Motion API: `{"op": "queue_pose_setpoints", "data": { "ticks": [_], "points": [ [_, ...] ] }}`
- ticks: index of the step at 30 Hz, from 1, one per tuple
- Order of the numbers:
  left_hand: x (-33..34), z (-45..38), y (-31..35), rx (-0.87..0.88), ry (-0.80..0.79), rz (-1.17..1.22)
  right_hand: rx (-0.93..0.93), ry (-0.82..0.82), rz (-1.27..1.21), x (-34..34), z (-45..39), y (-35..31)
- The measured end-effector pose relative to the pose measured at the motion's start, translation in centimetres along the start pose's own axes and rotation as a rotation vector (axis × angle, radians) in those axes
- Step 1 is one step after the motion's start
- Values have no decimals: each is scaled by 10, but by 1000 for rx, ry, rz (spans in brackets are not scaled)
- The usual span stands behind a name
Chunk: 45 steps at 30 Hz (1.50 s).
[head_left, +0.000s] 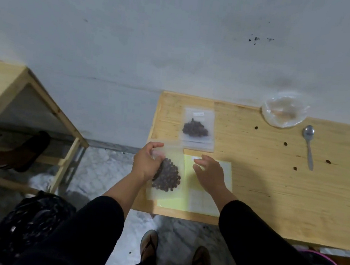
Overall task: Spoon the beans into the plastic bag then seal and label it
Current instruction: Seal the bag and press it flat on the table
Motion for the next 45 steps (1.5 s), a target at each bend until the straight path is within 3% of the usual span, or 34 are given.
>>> {"op": "queue_pose_setpoints", "data": {
  "ticks": [11,19,25,33,41,45],
  "points": [
    [-11,-15,-10,-25,-112,28,60,240,-61,5,0,-14],
    [-15,-20,-1,45,-129,47,88,460,-364,-7,9,-48],
    [-13,-21,17,158,-186,54,-52,460,-370,-10,11,-80],
    [-20,-16,41,331,-245,179,-100,509,-405,-16,15,-92],
    [-19,-15,46,278,-239,319,-136,574,-327,-29,21,-97],
    [-18,-20,50,254,-217,360,-135,562,-478,-36,24,-93]
  ]
}}
Point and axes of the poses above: each hand's wrist, its own z-axis away from the middle knuckle, its own x-axis out of the palm, y = z × x, the point moved 1 cm from there along -z, towards the middle knuckle, and after that the axes turned 3 degrees about x, right-handed, at the moved point
